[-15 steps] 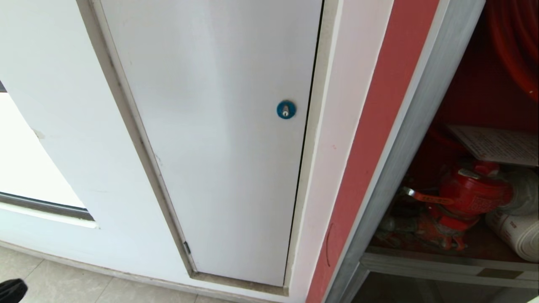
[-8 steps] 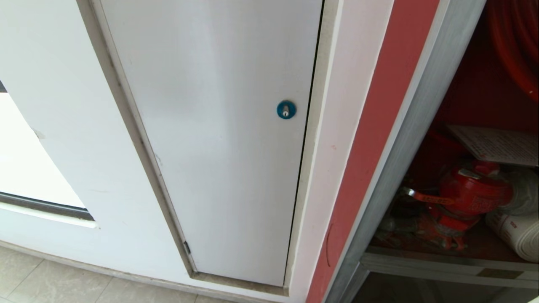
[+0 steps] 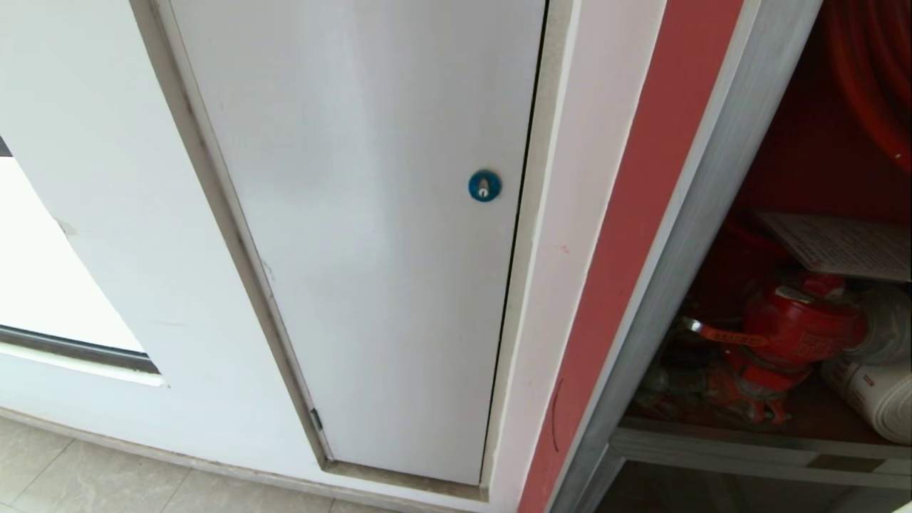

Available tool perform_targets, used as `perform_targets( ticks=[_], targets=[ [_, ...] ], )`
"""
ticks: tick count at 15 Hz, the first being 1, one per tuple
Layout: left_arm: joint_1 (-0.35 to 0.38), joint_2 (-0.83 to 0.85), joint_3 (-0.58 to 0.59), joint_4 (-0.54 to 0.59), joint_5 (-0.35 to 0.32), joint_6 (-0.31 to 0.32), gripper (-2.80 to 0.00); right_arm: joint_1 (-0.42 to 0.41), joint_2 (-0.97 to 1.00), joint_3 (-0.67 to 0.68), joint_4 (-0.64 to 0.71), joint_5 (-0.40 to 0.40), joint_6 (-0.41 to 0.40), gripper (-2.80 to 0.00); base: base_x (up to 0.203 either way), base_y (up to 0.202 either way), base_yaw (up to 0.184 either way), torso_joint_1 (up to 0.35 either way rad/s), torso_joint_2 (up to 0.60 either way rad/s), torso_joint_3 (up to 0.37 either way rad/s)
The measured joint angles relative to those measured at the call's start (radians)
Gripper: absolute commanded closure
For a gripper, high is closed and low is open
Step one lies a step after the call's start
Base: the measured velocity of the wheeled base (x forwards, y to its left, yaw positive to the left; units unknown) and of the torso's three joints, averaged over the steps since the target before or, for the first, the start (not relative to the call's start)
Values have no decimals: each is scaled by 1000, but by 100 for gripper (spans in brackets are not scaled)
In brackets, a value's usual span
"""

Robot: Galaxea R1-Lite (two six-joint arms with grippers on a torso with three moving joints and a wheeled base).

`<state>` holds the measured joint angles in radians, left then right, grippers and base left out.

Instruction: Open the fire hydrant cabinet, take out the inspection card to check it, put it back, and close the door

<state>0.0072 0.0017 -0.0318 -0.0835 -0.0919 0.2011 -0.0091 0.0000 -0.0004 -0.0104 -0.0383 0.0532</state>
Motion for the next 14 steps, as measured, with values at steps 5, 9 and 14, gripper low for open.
perform_targets(
  ticks=[5,9,14],
  targets=[
    [0,-4,30,17,23,-116,0,0,0,0,-1,-3,14,0,0,0,0,0,0,0],
    [0,-4,32,85,54,-152,0,0,0,0,-1,-3,14,0,0,0,0,0,0,0],
    [0,-4,32,85,54,-162,0,0,0,0,-1,-3,13,0,0,0,0,0,0,0]
  ],
)
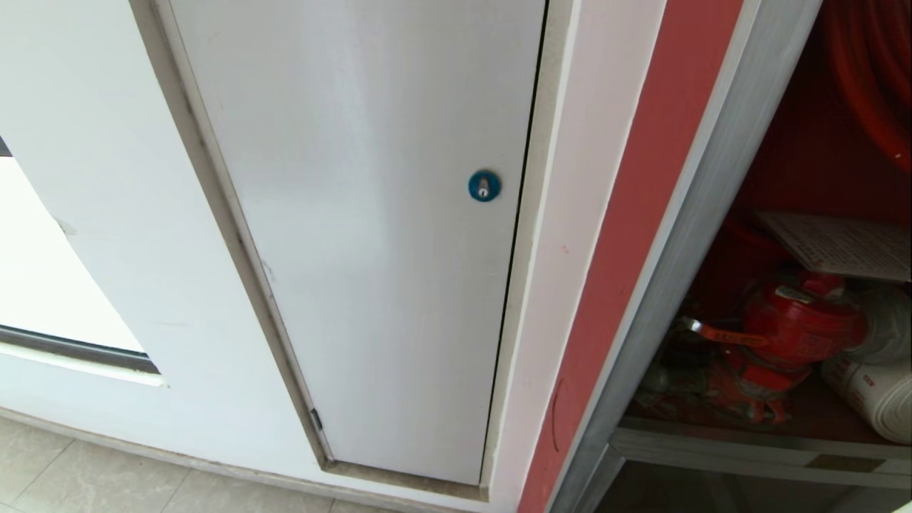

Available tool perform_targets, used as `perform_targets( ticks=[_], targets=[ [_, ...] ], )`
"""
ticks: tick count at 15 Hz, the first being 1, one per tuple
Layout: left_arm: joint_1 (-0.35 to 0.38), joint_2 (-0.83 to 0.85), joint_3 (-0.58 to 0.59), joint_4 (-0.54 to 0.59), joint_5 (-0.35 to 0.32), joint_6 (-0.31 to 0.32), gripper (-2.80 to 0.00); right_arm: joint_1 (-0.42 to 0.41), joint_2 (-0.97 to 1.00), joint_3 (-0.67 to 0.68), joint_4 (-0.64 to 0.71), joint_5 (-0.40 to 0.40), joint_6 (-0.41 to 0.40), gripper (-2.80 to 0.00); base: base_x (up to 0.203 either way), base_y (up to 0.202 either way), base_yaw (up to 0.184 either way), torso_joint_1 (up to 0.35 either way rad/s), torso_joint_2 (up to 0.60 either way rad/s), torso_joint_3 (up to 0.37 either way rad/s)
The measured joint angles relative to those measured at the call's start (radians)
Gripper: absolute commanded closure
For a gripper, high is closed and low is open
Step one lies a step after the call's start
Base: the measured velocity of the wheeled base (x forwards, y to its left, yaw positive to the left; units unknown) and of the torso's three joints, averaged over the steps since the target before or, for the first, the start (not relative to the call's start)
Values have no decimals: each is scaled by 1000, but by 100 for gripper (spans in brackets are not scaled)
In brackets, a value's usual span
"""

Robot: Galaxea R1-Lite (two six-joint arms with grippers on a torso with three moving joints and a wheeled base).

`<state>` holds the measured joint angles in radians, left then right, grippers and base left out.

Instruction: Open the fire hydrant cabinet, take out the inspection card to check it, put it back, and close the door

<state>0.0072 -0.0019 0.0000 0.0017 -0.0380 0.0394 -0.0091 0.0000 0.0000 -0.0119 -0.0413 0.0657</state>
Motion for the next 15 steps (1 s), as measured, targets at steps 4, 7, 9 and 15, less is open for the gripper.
perform_targets(
  ticks=[4,7,9,15],
  targets=[
    [0,0,0,0,0,-1,0,0,0,0,-1,0,1,0,0,0,0,0,0,0],
    [0,0,0,0,0,-1,0,0,0,0,0,0,1,0,0,0,0,0,0,0],
    [0,0,0,0,0,-1,0,0,0,0,0,0,2,0,0,0,0,0,0,0],
    [0,0,0,0,0,-1,0,0,0,0,0,0,0,0,0,0,0,0,0,0]
  ],
)
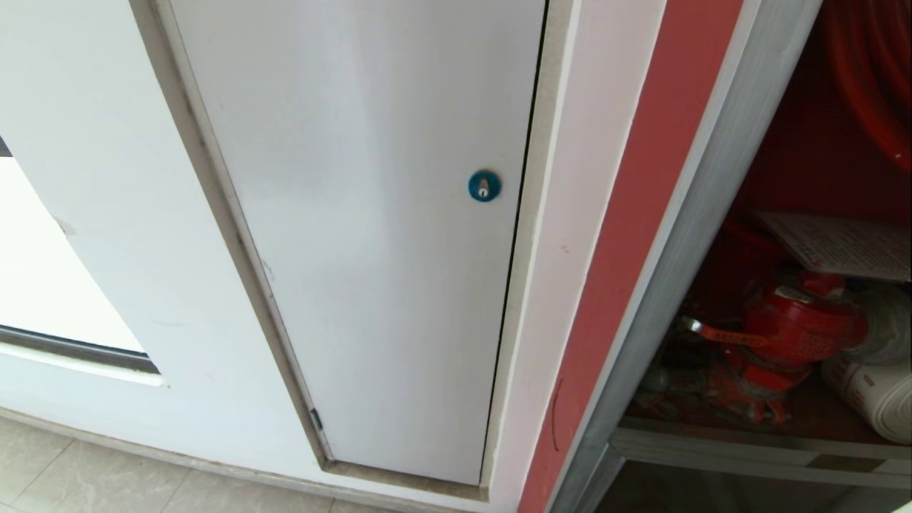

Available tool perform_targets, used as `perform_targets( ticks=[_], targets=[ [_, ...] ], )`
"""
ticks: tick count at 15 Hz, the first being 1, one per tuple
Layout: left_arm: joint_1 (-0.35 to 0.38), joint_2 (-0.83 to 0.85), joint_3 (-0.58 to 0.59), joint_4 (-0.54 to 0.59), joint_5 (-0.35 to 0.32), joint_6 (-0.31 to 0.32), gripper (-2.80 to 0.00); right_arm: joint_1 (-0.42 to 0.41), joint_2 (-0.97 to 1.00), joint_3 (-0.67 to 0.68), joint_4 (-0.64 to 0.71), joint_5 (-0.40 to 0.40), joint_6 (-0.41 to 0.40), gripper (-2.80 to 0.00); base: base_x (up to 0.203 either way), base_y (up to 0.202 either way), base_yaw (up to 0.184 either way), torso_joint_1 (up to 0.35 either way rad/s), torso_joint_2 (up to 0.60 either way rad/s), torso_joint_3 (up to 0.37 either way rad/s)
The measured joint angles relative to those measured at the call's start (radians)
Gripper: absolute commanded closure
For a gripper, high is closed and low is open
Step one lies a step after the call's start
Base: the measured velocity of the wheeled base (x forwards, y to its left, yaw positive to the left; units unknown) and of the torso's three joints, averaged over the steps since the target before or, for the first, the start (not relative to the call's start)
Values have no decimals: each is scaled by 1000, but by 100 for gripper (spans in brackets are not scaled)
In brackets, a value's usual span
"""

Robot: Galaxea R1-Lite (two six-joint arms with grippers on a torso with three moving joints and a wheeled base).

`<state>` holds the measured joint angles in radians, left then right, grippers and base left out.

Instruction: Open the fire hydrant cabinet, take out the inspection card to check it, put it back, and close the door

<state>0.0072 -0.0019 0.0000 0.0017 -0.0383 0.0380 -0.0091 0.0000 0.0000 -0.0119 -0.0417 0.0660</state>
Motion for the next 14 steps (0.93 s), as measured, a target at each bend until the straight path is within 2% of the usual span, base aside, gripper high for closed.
perform_targets(
  ticks=[8,14],
  targets=[
    [0,1,0,0,0,-1,0,0,0,0,0,0,0,0,0,0,0,0,0,0],
    [0,1,0,0,0,-6,0,0,0,0,0,0,0,0,-182,0,1,4,3,0]
  ],
)
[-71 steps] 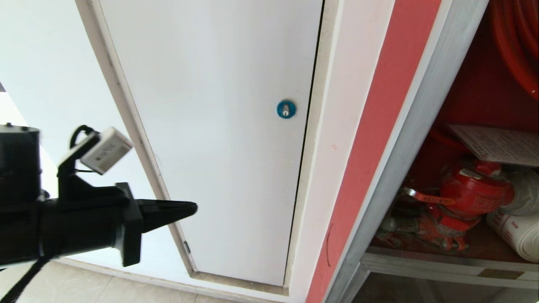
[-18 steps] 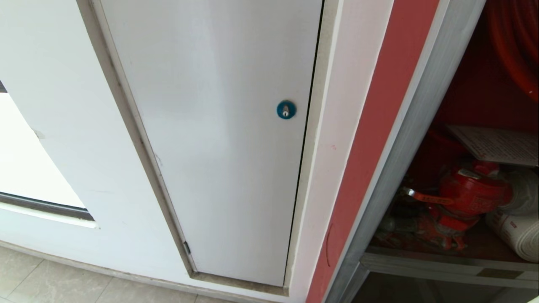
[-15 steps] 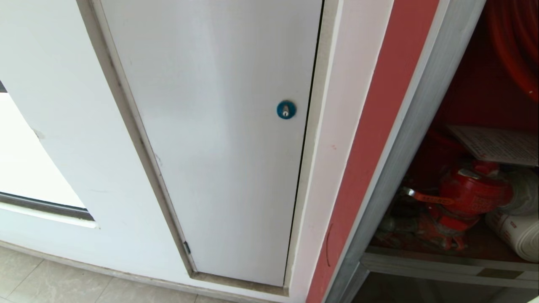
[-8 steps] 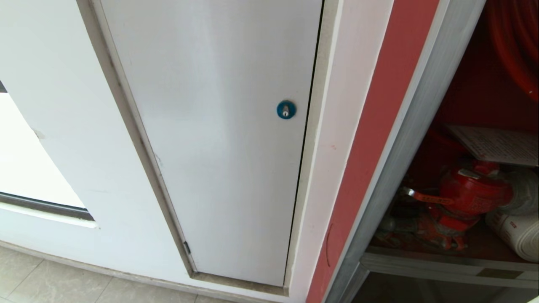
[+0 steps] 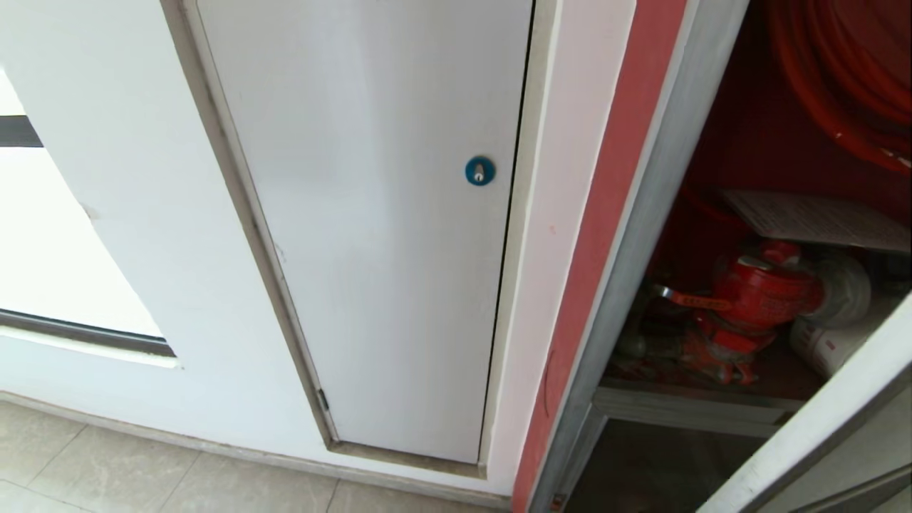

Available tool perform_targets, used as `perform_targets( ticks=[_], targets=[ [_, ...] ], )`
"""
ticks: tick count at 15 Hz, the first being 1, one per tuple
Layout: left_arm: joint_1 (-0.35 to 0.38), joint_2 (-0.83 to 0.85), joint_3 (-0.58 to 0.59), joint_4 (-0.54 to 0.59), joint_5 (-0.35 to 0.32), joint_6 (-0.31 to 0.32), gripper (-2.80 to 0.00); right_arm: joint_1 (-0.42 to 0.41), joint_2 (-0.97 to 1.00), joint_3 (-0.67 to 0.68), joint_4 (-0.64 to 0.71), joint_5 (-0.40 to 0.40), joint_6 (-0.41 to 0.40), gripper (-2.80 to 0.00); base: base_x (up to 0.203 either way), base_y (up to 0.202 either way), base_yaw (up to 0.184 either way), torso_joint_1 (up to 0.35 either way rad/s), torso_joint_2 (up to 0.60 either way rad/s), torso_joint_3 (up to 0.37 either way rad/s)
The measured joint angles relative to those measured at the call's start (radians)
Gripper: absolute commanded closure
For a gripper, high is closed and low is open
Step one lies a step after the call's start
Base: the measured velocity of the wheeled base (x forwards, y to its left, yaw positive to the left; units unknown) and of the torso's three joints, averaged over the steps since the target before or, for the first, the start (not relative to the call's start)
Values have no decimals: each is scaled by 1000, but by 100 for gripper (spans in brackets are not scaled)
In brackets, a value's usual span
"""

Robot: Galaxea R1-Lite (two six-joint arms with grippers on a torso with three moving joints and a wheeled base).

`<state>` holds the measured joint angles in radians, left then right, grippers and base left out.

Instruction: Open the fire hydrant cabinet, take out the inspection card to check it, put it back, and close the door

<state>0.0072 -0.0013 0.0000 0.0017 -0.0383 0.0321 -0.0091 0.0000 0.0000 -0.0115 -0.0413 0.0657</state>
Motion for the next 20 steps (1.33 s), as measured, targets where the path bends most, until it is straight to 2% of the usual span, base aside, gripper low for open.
perform_targets(
  ticks=[20],
  targets=[
    [0,0,0,0,0,-1,0,0,0,0,0,0,0,0,-197,0,1,2,2,2]
  ],
)
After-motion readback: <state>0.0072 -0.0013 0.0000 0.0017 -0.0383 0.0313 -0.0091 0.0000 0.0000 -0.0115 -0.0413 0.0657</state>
